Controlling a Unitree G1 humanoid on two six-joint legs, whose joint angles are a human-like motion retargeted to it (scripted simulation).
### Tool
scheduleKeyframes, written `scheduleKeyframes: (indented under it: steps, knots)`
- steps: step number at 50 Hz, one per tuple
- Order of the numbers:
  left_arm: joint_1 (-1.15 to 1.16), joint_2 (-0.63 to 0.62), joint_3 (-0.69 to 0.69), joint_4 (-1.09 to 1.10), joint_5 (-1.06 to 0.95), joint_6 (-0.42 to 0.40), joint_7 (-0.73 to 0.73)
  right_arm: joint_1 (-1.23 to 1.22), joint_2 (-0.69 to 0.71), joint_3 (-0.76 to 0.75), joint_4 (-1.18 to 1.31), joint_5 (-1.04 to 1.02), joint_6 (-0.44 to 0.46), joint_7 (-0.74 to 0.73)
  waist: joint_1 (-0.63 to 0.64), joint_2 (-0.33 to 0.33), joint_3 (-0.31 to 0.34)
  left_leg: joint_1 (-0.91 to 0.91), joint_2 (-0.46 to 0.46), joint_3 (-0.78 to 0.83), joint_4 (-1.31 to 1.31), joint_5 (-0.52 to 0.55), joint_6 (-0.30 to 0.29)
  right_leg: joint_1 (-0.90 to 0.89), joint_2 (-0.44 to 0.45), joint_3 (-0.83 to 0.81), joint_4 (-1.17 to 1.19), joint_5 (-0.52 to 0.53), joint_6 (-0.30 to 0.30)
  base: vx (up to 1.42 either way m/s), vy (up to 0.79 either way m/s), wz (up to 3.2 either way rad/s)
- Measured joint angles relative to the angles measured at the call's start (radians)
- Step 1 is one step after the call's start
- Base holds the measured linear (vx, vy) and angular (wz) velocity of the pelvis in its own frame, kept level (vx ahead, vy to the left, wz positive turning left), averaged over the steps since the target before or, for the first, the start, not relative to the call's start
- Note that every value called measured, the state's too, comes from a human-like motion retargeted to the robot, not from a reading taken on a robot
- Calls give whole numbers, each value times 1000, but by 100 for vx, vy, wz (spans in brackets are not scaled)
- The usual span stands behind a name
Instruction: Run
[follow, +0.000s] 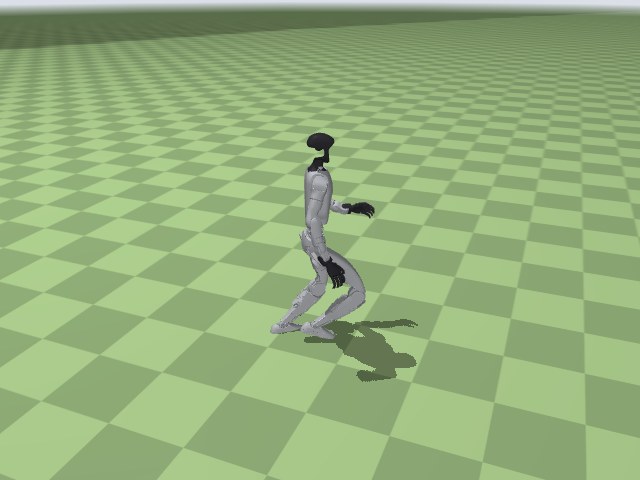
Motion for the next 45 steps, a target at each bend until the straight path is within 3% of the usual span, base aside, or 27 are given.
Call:
scheduleKeyframes:
  steps: [5, 8, 12, 15, 20, 23, 25, 27, 32, 35, 38, 41, 43, 45]
  knots:
    - [99, -12, -11, -9, -16, -21, -54, 32, 8, -28, -90, 44, -21, 0, 87, 120, -3, -30, 252, -30, 290, 191, -109, 179, 218, -114, -252, -19, -31, 6, -9, -65]
    - [190, -3, -32, 24, -4, -7, -104, -42, 0, -15, -201, 37, -33, -39, 158, 132, 8, -168, 373, -35, 571, 239, -67, 263, 283, -134, -319, -106, -80, -5, -8, -46]
    - [330, 43, -26, 57, 12, 8, -150, -220, -43, 7, -393, -2, -37, -101, 275, 162, 12, -454, 491, -78, 797, 157, -14, 325, 384, -131, -423, -210, -137, -4, -2, -85]
    - [449, 70, -12, 70, -10, 9, -191, -315, -77, 11, -550, -3, -53, -113, 327, 155, -14, -605, 467, -72, 710, 102, -9, 370, 384, -113, -465, -212, -122, 2, 6, -62]
    - [510, 50, 13, 71, -56, 10, -212, -294, -77, 13, -669, -4, -79, -77, 276, 64, -60, -550, 226, 11, 394, 41, 5, 412, 200, -85, -324, -111, -8, 6, 9, 29]
    - [396, 1, 10, 52, -39, 5, -138, -216, -39, 34, -553, -19, -67, -48, 194, 8, -62, -468, 100, 46, 305, 1, 58, 293, 47, -67, -55, 38, 28, -4, 6, 35]
    - [275, -32, 10, 35, -35, 6, -77, -170, -13, 52, -427, -23, -59, -34, 130, -11, -66, -395, 39, 53, 223, -11, 62, 173, -34, -45, 76, 64, 15, 0, 5, 15]
    - [167, -53, 15, 5, -46, 5, -37, -113, -9, 58, -320, -6, -58, -11, 79, 9, -72, -291, 21, 43, 117, 14, 26, 79, -52, -37, 88, 37, 0, 4, 1, -12]
    - [41, -70, 20, -113, -106, -39, -40, 79, -36, -20, -265, 93, -61, 33, 35, 141, -75, -98, 162, 8, 75, 177, -142, -6, 110, -94, -188, -4, 6, 10, -5, -56]
    - [48, -72, 4, -166, -133, -50, -74, 157, -45, -78, -327, 139, -64, 22, 52, 192, -80, -94, 281, 1, 242, 285, -172, 3, 216, -116, -311, -5, -1, -4, -10, -54]
    - [110, -77, -11, -158, -131, -28, -101, 123, -52, -88, -392, 137, -74, -8, 93, 181, -67, -135, 390, 14, 520, 272, -98, 37, 249, -132, -229, -104, -79, -10, -8, -43]
    - [183, -64, -11, -101, -101, 14, -109, -43, -74, -64, -452, 73, -59, -56, 173, 180, -30, -273, 525, -4, 795, 171, 10, 79, 305, -153, -199, -218, -164, -9, -8, -59]
    - [238, -52, -2, -67, -90, 29, -116, -201, -86, -34, -486, 27, -49, -92, 233, 186, -25, -414, 585, -27, 868, 101, 56, 107, 351, -156, -249, -227, -180, -7, -3, -87]
    - [318, -29, 8, -64, -100, 25, -135, -314, -96, -9, -546, 18, -53, -116, 270, 162, -42, -522, 558, -23, 816, 72, 63, 169, 346, -135, -300, -219, -149, 5, 3, -37]
